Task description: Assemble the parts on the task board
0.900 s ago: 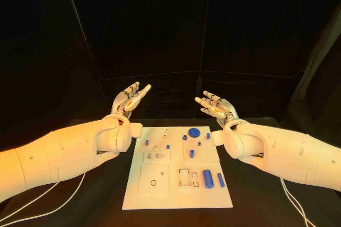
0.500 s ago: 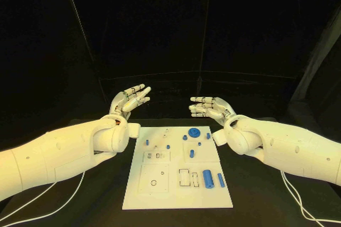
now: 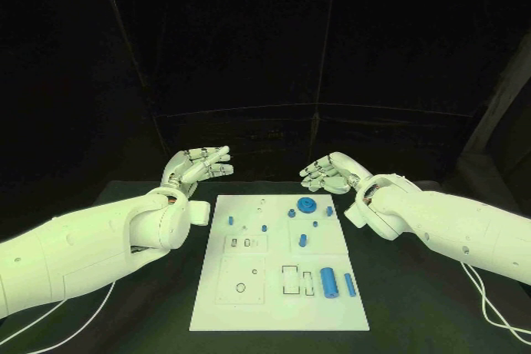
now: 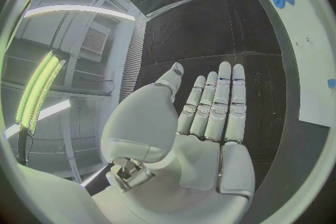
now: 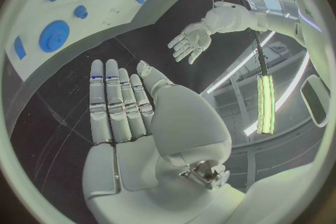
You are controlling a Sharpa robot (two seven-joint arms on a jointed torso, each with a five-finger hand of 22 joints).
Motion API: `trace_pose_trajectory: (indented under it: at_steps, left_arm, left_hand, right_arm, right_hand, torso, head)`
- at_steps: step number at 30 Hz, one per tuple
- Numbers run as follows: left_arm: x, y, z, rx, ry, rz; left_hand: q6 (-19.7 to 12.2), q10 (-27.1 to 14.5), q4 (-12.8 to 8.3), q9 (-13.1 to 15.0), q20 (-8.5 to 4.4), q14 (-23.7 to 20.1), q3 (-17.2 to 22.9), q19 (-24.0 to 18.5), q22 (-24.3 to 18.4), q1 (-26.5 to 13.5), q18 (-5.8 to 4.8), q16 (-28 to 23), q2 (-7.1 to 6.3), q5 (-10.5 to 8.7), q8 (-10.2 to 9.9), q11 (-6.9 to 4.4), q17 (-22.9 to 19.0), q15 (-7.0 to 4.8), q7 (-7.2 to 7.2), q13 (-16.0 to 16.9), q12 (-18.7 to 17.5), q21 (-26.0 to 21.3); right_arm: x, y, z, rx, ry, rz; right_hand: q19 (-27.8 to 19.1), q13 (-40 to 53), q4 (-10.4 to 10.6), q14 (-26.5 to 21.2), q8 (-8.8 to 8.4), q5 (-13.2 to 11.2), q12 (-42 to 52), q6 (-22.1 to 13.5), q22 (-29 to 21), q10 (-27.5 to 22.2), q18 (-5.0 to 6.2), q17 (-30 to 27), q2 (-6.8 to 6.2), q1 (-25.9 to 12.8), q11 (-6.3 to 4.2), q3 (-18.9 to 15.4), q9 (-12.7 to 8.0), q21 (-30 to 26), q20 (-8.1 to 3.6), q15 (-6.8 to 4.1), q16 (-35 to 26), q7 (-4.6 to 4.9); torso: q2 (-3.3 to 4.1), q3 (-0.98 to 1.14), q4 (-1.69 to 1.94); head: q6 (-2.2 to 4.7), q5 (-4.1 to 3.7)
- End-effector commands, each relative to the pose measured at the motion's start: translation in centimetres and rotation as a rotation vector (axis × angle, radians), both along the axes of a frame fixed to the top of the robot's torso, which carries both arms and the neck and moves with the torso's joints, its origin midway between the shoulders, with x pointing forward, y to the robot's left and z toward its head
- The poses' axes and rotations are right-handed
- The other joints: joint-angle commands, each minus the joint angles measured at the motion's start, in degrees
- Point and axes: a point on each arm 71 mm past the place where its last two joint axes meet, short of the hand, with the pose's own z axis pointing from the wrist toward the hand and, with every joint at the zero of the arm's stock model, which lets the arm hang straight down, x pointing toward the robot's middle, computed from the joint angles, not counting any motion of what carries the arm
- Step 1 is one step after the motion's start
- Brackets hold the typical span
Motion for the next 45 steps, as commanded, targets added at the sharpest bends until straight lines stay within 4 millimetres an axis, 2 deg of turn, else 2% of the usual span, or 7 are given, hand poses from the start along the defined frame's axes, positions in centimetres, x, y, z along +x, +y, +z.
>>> trace_pose_trajectory:
  at_steps: [1, 3, 7, 19, 31, 37, 45]
  left_arm:
    - [-0.5, -0.8, 0.4, -0.02, -0.011, -0.071]
    - [-0.8, -1.0, 0.4, -0.025, -0.006, -0.083]
    - [-1.4, -1.2, 0.6, -0.034, 0.002, -0.104]
    - [-3.3, -2.0, 1.2, -0.064, 0.013, -0.163]
    - [-4.1, -1.4, 1.6, -0.071, 0.014, -0.17]
    - [-4.1, -0.9, 1.6, -0.068, 0.015, -0.162]
    - [-4.3, -0.9, 1.8, -0.072, 0.015, -0.172]
  left_hand:
    - [0.74, 0.95, -0.32, -0.07, -0.19, 0.97, -0.31, 1.04, -0.18, 0.68, 0.87, -0.47, 0.11, 0.1, -0.49, -0.07, 0.52, -0.16, -0.07, -0.04, -0.37, -0.37]
    - [1.08, 1.34, -0.38, -0.06, -0.34, 1.48, -0.4, 1.7, -0.26, 0.82, 0.86, -0.65, 0.14, 0.1, -0.6, -0.16, 0.89, -0.3, -0.11, -0.03, -0.55, -0.36]
    - [1.48, 1.89, -0.52, -0.07, -0.57, 2.26, -0.53, 2.62, -0.36, 1.04, 0.86, -0.81, 0.16, 0.1, -0.79, -0.3, 1.51, -0.51, -0.22, 0.0, -0.83, -0.32]
    - [1.77, 2.27, -0.7, -0.07, -0.72, 2.6, -0.67, 3.15, -0.49, 1.22, 0.8, -1.05, 0.09, 0.1, -0.98, -0.38, 2.01, -0.6, -0.25, 0.02, -1.07, -0.4]
    - [1.75, 2.16, -0.53, -0.11, -0.49, 1.5, -0.99, 2.6, -1.0, 0.91, 0.69, -2.21, 0.28, 0.09, -1.48, -0.18, 2.36, -0.25, -0.12, -0.01, -1.59, -1.24]
    - [1.68, 2.08, -0.49, -0.12, -0.44, 1.38, -1.08, 2.5, -1.09, 0.82, 0.69, -2.38, 0.29, 0.1, -1.61, -0.11, 2.44, -0.19, -0.02, -0.02, -1.7, -1.38]
    - [1.56, 1.95, -0.46, -0.14, -0.39, 1.33, -1.15, 2.46, -1.15, 0.76, 0.7, -2.49, 0.3, 0.1, -1.75, -0.01, 2.52, -0.14, 0.13, -0.04, -1.82, -1.49]
  right_arm:
    - [0.3, 0.2, 0.1, -0.246, -0.059, -0.007]
    - [0.3, 0.4, 0.2, -0.297, -0.072, 0.001]
    - [0.2, 1.0, 0.4, -0.39, -0.102, 0.02]
    - [-0.1, 2.8, 1.2, -0.606, -0.183, 0.074]
    - [0.1, 3.7, 1.6, -0.671, -0.183, 0.096]
    - [0.4, 3.9, 1.5, -0.694, -0.16, 0.104]
    - [0.6, 4.3, 1.3, -0.709, -0.142, 0.115]
  right_hand:
    - [10.0, 0.29, -0.8, 10.1, -0.12, -0.45, -0.89, 5.24, 3.93, 7.74, 1.07, 2.59, -2.9, -0.54, -2.44, 2.16, 0.11, 8.46, -4.21, -3.34, 2.68, -1.61]
    - [11.6, 0.42, -0.99, 10.72, -0.37, -0.15, -1.01, 5.83, 5.22, 9.09, 0.97, 3.0, -3.48, -0.67, -2.78, 2.6, 0.09, 10.82, -4.74, -3.77, 2.64, -1.78]
    - [12.04, 0.62, -1.11, 17.68, -1.39, 0.51, -2.08, 6.82, 8.14, 10.85, 0.76, 10.22, -4.62, -1.32, -3.96, 3.69, -0.01, 15.52, -6.46, -5.47, 14.37, -2.45]
    - [11.57, 0.75, 0.76, 17.01, -2.41, -0.3, -3.31, 5.31, 14.13, 7.89, 1.0, 28.65, -7.34, -3.68, -3.67, 7.1, 0.01, 24.93, -6.29, -5.35, 34.58, -2.69]
    - [11.59, 0.75, 2.87, 17.92, -2.41, -0.73, -3.31, 4.56, 21.05, 6.08, 0.61, 47.45, -8.73, -3.59, -3.37, 9.8, 0.05, 33.17, -6.02, -5.06, 52.06, -2.85]
    - [11.81, 0.67, 3.56, 17.66, -2.4, -0.76, -3.39, 4.51, 24.8, 5.54, 0.19, 50.3, -9.09, -3.41, -3.25, 10.62, 0.07, 36.56, -5.87, -4.91, 54.77, -2.8]
    - [12.2, 0.59, 4.03, 17.65, -2.37, -0.75, -3.38, 4.54, 27.68, 5.21, -0.15, 52.3, -9.2, -3.23, -3.16, 11.22, 0.08, 39.01, -5.73, -4.85, 56.61, -2.79]
  torso:
    - [1.32, -0.17, 0.59]
    - [1.84, -0.21, 0.77]
    - [2.66, -0.23, 0.99]
    - [4.91, -0.39, 1.42]
    - [6.07, -0.46, 1.71]
    - [6.24, -0.5, 2.11]
    - [6.54, -0.47, 1.94]
  head:
    - [0.33, -0.44]
    - [0.45, -0.63]
    - [0.48, -0.95]
    - [0.73, -1.8]
    - [0.75, -2.08]
    - [0.53, -2.38]
    - [0.27, -2.05]
